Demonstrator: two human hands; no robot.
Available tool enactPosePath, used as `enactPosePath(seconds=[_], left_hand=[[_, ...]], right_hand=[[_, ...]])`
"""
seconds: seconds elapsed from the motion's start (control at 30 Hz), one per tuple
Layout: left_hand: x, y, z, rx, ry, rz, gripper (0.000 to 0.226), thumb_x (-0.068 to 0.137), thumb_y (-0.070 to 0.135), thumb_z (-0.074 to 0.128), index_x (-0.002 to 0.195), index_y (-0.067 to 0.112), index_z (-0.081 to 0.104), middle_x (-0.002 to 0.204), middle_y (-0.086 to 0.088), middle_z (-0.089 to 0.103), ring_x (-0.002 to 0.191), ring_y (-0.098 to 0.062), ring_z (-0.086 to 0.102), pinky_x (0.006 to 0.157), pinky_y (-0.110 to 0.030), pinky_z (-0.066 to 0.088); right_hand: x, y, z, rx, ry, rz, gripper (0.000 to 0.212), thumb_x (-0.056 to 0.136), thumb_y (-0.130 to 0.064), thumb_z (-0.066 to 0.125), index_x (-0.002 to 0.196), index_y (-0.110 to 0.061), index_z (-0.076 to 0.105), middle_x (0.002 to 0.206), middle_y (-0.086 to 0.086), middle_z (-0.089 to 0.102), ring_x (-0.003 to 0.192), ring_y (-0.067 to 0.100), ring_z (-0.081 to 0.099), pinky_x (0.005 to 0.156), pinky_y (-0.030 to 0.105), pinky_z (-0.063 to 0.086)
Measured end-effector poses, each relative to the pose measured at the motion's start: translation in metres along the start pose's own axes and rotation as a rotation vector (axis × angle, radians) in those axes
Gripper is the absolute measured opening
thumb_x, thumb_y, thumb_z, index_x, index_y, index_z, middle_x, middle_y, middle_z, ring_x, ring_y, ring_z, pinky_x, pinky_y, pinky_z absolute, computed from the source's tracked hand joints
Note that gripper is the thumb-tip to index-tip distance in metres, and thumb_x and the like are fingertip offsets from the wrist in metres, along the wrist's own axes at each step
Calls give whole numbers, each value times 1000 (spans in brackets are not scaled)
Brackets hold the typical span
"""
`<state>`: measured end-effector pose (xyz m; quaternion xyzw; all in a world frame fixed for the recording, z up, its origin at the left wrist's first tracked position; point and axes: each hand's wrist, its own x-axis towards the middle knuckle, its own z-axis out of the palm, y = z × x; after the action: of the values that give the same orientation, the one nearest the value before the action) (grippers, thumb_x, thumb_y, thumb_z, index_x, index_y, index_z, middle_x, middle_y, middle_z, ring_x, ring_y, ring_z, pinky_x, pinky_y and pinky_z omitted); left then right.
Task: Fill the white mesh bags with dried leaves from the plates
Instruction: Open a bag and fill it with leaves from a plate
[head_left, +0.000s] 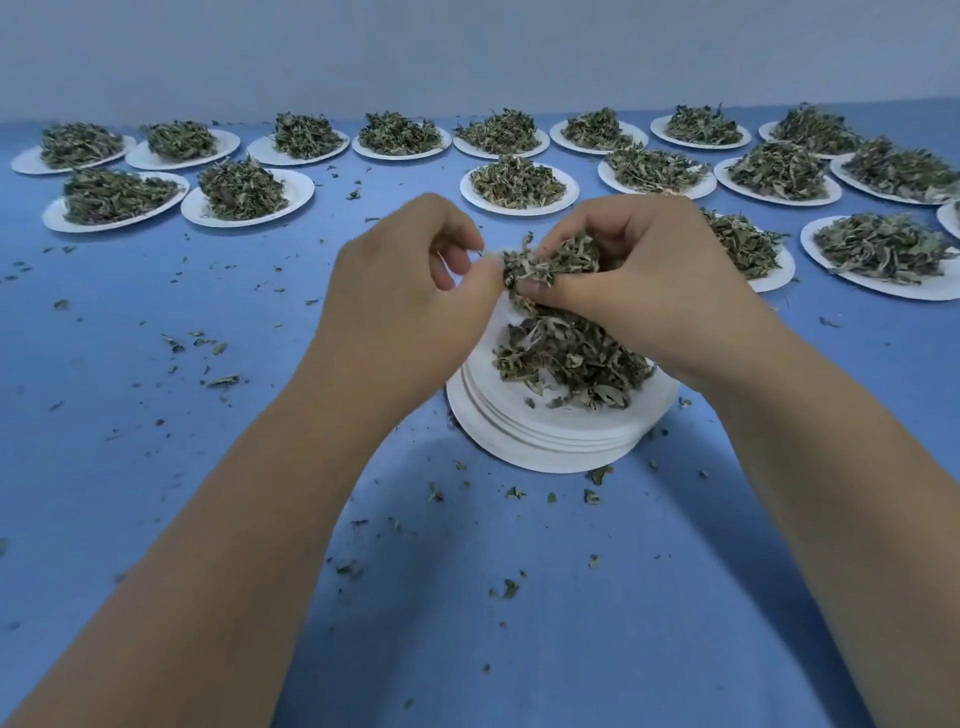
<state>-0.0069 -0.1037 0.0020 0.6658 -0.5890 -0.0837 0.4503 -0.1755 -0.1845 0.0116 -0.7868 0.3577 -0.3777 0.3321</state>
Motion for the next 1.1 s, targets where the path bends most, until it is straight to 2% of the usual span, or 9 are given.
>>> enactPosePath(seconds=[0.17, 0.33, 0.43, 0.53, 0.67, 0.77, 0.93, 1.0, 1.1], left_hand=[[-1, 1, 6, -250, 4, -186, 15, 85, 15, 75, 92, 25, 66, 79, 2, 74, 74, -15, 74, 79, -42, 60], [-2, 2, 10, -254, 86, -190, 27, 82, 11, 71, 90, 28, 53, 73, 5, 74, 66, -13, 71, 60, -34, 55], [-4, 0, 8, -287, 90, -185, 36, 82, 15, 78, 90, 33, 48, 78, 3, 73, 71, -16, 73, 70, -35, 59], [-9, 5, 11, -346, 43, -144, 35, 81, 10, 80, 92, 25, 51, 78, -1, 72, 68, -24, 69, 63, -29, 59], [-10, 5, 16, -360, -24, -86, 24, 84, 3, 74, 88, 19, 56, 74, -3, 65, 73, -35, 65, 71, -40, 60], [-6, 0, 16, -288, 31, -86, 24, 86, 9, 70, 86, 31, 61, 76, 9, 63, 66, -21, 69, 73, -44, 60], [-3, -5, 16, -255, 102, -94, 25, 82, 12, 70, 84, 37, 66, 74, 12, 67, 66, -13, 68, 68, -29, 58], [-4, -6, 16, -261, 92, -117, 24, 83, 13, 71, 86, 36, 67, 76, 6, 70, 68, -15, 70, 66, -31, 59], [-5, -5, 15, -289, 55, -135, 25, 82, 9, 69, 88, 33, 70, 78, 11, 73, 69, -13, 73, 63, -28, 58]], right_hand=[[-4, -1, 5, 134, 52, 10, 18, 73, -17, 90, 82, -16, 74, 42, -20, 40, 41, 3, 34, 49, 10, 31], [-7, -4, 9, 90, 52, 10, 16, 73, -15, 89, 79, -19, 75, 51, -20, 60, 42, -1, 45, 50, 9, 36], [-5, -3, 10, -189, 63, -11, 12, 73, -11, 78, 76, -22, 74, 53, -23, 59, 47, -3, 49, 48, 6, 32], [-4, -5, 17, -365, 97, -5, 11, 68, -16, 74, 75, -21, 67, 60, -14, 59, 56, 1, 51, 49, 10, 33], [-1, -8, 22, -470, 145, -35, 14, 69, -13, 71, 82, -19, 69, 83, -4, 64, 79, 15, 57, 68, 30, 43], [-5, -9, 22, -515, 89, -77, 10, 78, -23, 72, 86, -18, 75, 95, 1, 65, 87, 17, 60, 77, 34, 47], [-9, -20, 7, -14, -229, 175, 19, 79, -22, 65, 93, -33, 72, 74, -12, 68, 67, 3, 61, 68, 11, 48], [-8, -17, 3, 161, -231, 252, 21, 84, -13, 64, 92, -28, 78, 82, -13, 75, 76, 4, 70, 87, 22, 56], [-9, -13, 4, 71, -120, 158, 23, 91, -15, 73, 88, -37, 78, 85, -9, 78, 80, 9, 75, 83, 34, 61]])
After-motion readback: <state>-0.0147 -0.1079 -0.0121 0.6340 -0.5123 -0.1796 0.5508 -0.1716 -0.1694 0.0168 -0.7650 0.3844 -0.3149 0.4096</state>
